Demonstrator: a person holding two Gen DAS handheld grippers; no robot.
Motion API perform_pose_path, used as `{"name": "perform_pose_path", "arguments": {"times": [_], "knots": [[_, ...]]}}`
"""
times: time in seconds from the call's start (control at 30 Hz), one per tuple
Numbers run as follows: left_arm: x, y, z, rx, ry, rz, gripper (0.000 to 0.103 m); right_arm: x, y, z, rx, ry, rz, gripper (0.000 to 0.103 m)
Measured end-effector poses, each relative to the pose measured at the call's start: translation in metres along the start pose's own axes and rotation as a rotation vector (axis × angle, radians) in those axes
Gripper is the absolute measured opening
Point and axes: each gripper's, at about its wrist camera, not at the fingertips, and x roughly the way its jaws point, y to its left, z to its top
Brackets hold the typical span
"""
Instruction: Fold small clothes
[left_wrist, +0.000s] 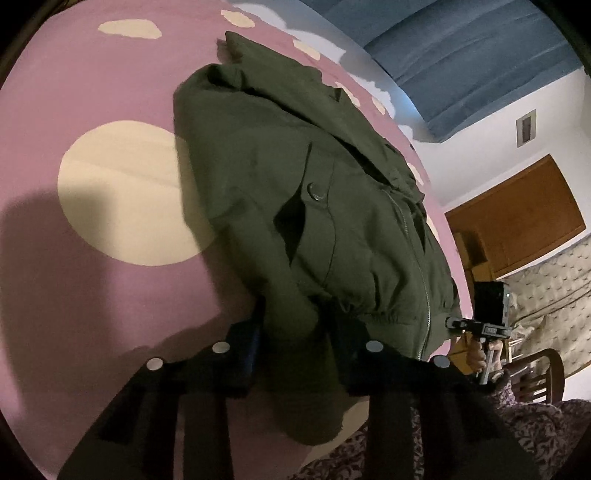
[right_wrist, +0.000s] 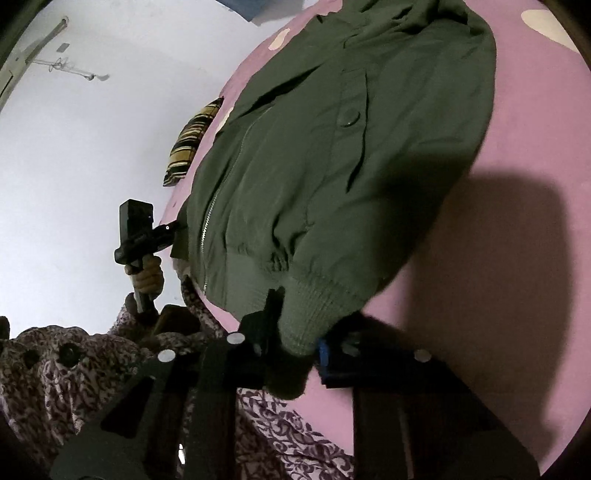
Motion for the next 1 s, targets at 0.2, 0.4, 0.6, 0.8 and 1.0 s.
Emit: {"name": "perform_pose_path", "arguments": {"times": [0.2,0.4,0.6,0.8,1.0], "knots": [[-0.005,-0.004,0.006,0.031,-0.006,-0.019,0.023,-0.014,0.002,-0.005,0.015,-0.069,0.077,0.012],[-0.01,0.001,0.014,0.002,0.002,-0.106,0.02,-0.029,0.004,-0.002,0.048,-0.14,0.174,0.011],[-0.006,-0.001,0.017,0.035,0.048,-0.102,0.021,-0.038,0.0,-0.003,0.052,-0.164,0.204,0.011],[0.003,0.02,0.004,-0.097,0.096,-0.153,0.043,-0.035,-0.008,-0.006,0.079,-0.144,0.181,0.011],[-0.001,0.002,-0.005,-0.011,0.063,-0.101,0.053,-0.029,-0.009,-0.007,0.094,-0.125,0.173,0.012]]}}
